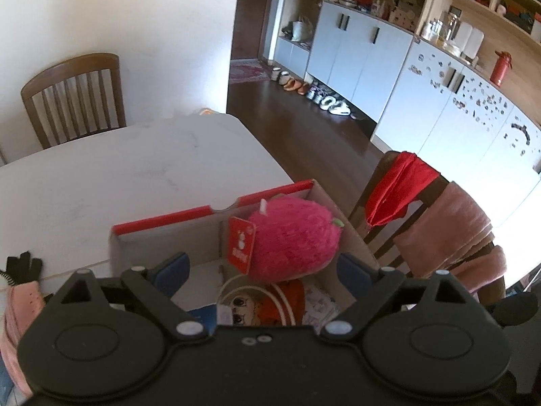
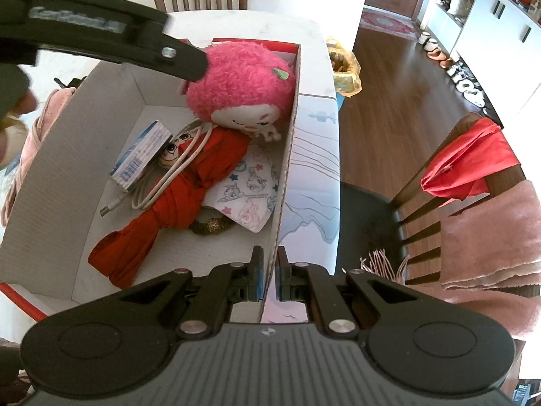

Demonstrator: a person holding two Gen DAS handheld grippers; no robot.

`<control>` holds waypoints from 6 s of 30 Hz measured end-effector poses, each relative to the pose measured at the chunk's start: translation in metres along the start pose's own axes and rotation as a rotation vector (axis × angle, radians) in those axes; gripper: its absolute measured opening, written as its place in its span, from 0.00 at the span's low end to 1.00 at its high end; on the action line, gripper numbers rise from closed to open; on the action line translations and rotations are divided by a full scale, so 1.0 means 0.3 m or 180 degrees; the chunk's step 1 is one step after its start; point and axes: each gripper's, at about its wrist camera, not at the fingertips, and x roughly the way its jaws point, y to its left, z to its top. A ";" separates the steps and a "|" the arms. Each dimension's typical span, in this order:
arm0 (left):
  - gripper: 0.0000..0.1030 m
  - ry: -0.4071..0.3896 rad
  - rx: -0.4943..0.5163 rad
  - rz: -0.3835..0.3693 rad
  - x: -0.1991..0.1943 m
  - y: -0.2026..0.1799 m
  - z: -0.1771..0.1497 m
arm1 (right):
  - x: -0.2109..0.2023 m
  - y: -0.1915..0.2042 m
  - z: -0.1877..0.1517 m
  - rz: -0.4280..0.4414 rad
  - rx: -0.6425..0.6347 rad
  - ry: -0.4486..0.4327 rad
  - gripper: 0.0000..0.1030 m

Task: Organize objects
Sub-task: 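Open the left gripper to drop the plush into the box, then move the left gripper to the pink cloth bag and grasp it, then lift the pink cloth bag with the left gripper and carry it into the box, then lower the pink bag into the box and open the left gripper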

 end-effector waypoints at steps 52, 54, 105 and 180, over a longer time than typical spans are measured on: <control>0.98 0.0476 -0.0841 0.1168 -0.070 0.608 -0.423 | 0.000 0.023 -0.007 -0.0112 0.0086 0.0040 0.06; 0.96 0.0487 -0.0866 0.1161 -0.059 0.615 -0.429 | 0.000 0.022 -0.008 -0.0109 0.0089 0.0042 0.06; 0.19 -0.0137 -0.0730 0.0556 -0.412 0.397 -0.261 | 0.013 0.026 -0.006 -0.0088 0.0092 0.0053 0.06; 0.51 0.0622 0.0063 0.0106 -0.009 -0.008 -0.267 | 0.017 0.010 -0.020 -0.0026 0.0123 0.0032 0.05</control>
